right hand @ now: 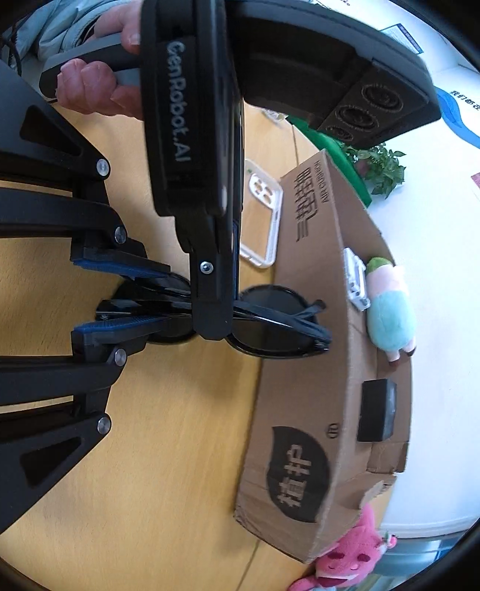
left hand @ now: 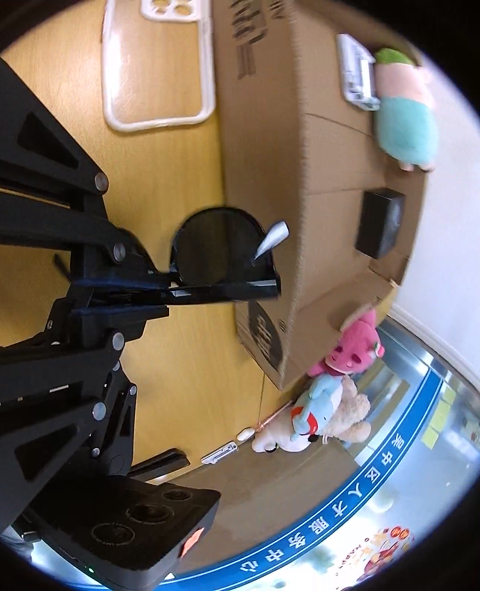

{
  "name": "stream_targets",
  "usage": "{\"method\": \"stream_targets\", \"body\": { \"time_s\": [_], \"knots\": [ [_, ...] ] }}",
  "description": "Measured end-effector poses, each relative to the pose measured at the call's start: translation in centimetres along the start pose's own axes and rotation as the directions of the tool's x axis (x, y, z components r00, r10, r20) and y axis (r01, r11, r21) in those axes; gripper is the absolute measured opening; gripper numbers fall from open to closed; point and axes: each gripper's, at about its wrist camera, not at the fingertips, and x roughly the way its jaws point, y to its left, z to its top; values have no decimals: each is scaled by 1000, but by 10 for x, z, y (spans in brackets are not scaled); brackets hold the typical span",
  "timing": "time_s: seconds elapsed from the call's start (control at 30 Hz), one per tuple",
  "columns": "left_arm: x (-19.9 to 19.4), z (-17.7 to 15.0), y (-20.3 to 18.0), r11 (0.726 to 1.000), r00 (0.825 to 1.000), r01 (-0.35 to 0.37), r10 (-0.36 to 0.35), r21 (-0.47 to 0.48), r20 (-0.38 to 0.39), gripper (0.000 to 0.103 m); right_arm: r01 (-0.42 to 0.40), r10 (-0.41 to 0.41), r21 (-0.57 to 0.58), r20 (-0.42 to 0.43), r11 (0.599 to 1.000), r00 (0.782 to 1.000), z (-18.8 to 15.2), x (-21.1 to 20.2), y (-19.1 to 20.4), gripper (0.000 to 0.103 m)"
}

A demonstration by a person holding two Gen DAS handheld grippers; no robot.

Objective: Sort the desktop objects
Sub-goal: 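Lift the sunglasses with the right tool and carry them over the box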

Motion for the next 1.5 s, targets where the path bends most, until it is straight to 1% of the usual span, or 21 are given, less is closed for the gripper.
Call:
{"method": "stream_targets", "body": {
  "time_s": [0.03, 0.17, 0.33, 0.43, 0.47, 0.53, 0.67, 0.73, 0.83, 0.93, 1.03, 1.1, 1.2, 1.23, 1.3, 1.37, 1.43, 1.5],
  "knots": [
    [-3, 3, -2, 1000, 1000, -2, 2, 5, 11, 7, 7, -7, -7, 11, 1000, 1000, 3, -3, 3, 18],
    [-23, 18, -11, 999, 998, -2, 0, 34, 57, 7, 8, -6, -22, 64, 1000, 998, 15, -19, 9, 16],
    [-46, 48, -23, 995, 993, -33, 22, 90, 118, 7, 17, -8, -69, 131, 997, 991, 43, -39, 18, 16],
    [-58, 74, -28, 992, 988, -42, 24, 117, 150, 7, 18, -2, -94, 170, 995, 985, 70, -50, 18, 16],
    [-60, 88, -31, 990, 987, -45, 24, 130, 159, 7, 18, 0, -100, 179, 995, 984, 77, -51, 17, 16],
    [-60, 108, -35, 989, 987, -46, 23, 138, 160, 7, 19, 3, -110, 196, 994, 981, 100, -55, 13, 16],
    [-46, 157, -34, 990, 990, -46, 27, 133, 139, 7, 11, 8, -104, 186, 995, 983, 146, -52, -7, 16],
    [-33, 176, -29, 990, 992, -56, 41, 128, 119, 7, -6, 19, -89, 150, 996, 988, 172, -42, -24, 16],
    [-2, 207, -16, 994, 997, -40, 33, 102, 74, 7, -33, 37, -49, 83, 998, 996, 201, -25, -49, 16],
    [30, 224, 0, 999, 1000, -15, 15, 30, 18, 7, 8, -7, -36, 19, 999, 1000, 221, -3, -70, 16],
    [68, 233, 13, 1000, 999, -9, 8, -22, -46, 6, 0, 2, 25, -64, 1000, 998, 230, 24, -101, 16],
    [92, 235, 21, 998, 995, 1, -7, -62, -95, 6, 7, 2, 69, -122, 998, 993, 230, 40, -122, 16],
    [125, 234, 34, 992, 986, 5, -26, -124, -167, 6, 15, 11, 131, -201, 991, 979, 228, 64, -150, 16],
    [138, 233, 39, 989, 980, 0, -30, -149, -199, 6, 23, 11, 147, -225, 989, 974, 225, 71, -156, 16],
    [152, 231, 44, 983, 971, -6, -37, -182, -236, 6, 43, 1, 163, -265, 986, 964, 218, 82, -163, 16],
    [164, 227, 44, 981, 963, -7, -45, -191, -265, 6, 78, -23, 170, -304, 982, 953, 215, 93, -169, 16],
    [169, 225, 44, 980, 960, 2, -57, -200, -274, 6, 95, -32, 177, -330, 980, 943, 212, 100, -174, 16],
    [171, 223, 45, 975, 957, 20, -82, -219, -277, 6, 104, -36, 186, -335, 977, 941, 211, 102, -178, 15]
  ]
}}
